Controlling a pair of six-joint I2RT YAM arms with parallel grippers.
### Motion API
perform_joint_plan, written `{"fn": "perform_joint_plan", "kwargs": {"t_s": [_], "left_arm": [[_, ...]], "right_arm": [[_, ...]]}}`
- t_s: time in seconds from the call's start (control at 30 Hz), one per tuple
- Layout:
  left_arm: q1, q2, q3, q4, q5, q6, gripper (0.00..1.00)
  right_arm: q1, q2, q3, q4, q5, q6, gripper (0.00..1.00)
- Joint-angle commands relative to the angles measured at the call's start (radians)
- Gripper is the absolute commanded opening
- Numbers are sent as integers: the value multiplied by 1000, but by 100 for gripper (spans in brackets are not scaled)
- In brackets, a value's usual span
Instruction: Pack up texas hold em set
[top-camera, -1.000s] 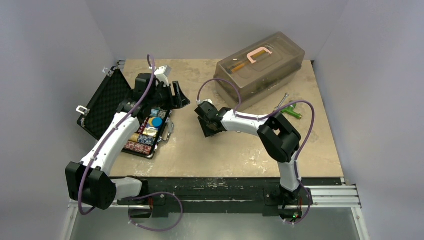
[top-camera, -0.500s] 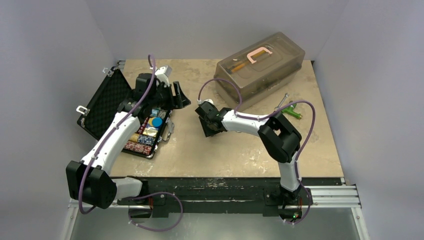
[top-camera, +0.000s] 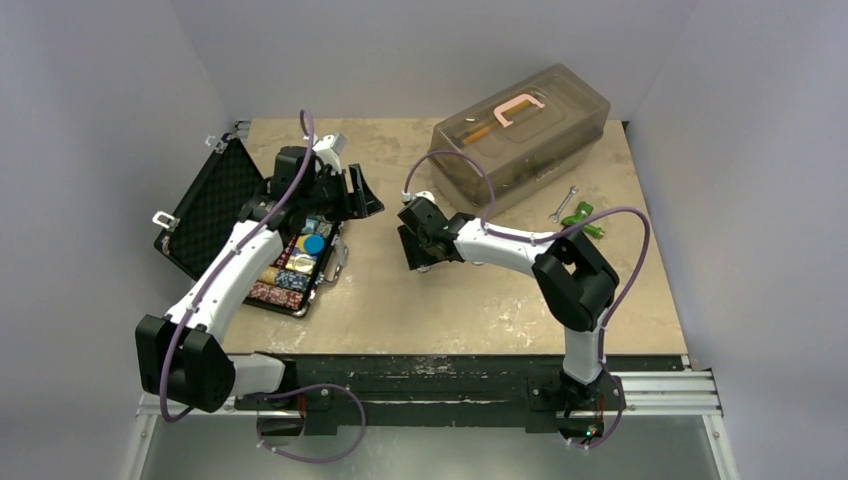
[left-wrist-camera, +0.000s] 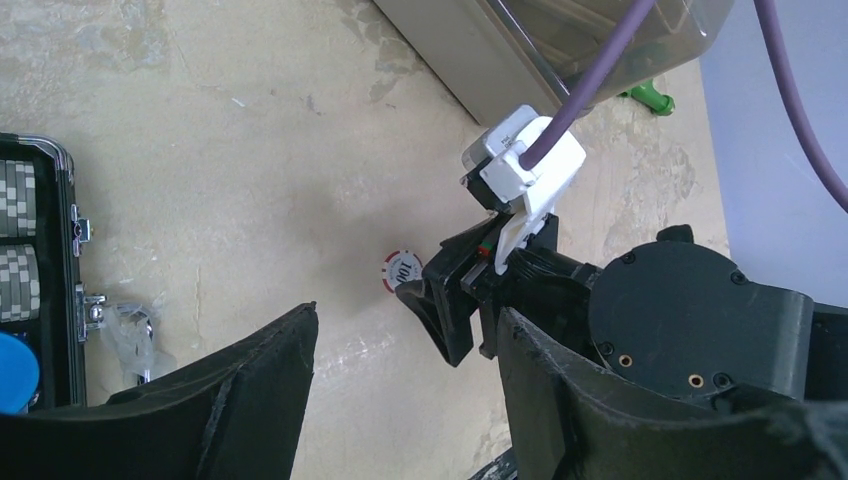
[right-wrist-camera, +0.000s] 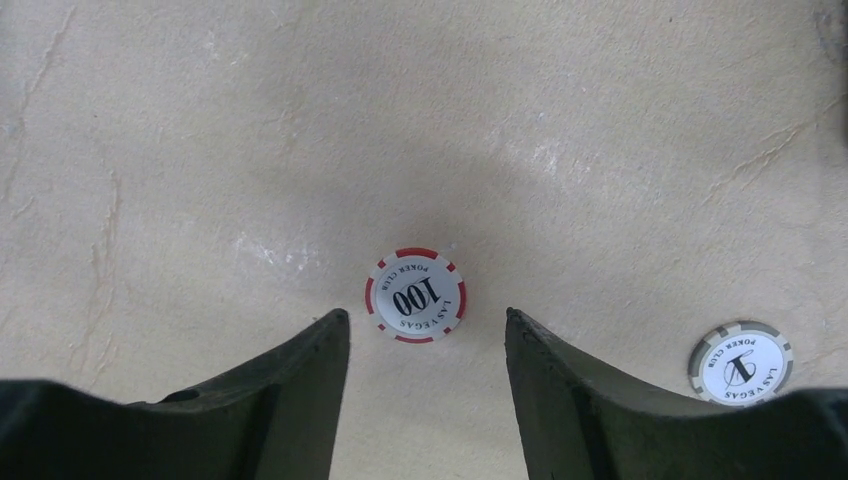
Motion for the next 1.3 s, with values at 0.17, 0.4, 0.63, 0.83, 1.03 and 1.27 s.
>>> {"fn": "perform_joint_plan", "kwargs": {"t_s": [0.17,0.4,0.63,0.83,1.03,1.27], "left_arm": [[8,1,4,39,20,-12,64],[11,2,4,41,29,-14,64],[13,4,4,41,30,-17,64],[13,6,2,43,34,-18,64],[13,7,2,43,34,-18,64],[13,13,4,46,46,-23,64]], "right_arm": [[-5,62,67,-13,27,-14,56],[-5,75,55,-4,41,-4,50],[6,85,45,8,40,11,47],[10,86,27,22,57,26,42],[10,73,12,32,76,40,37],[10,12,-31,80,83,36,34]]}}
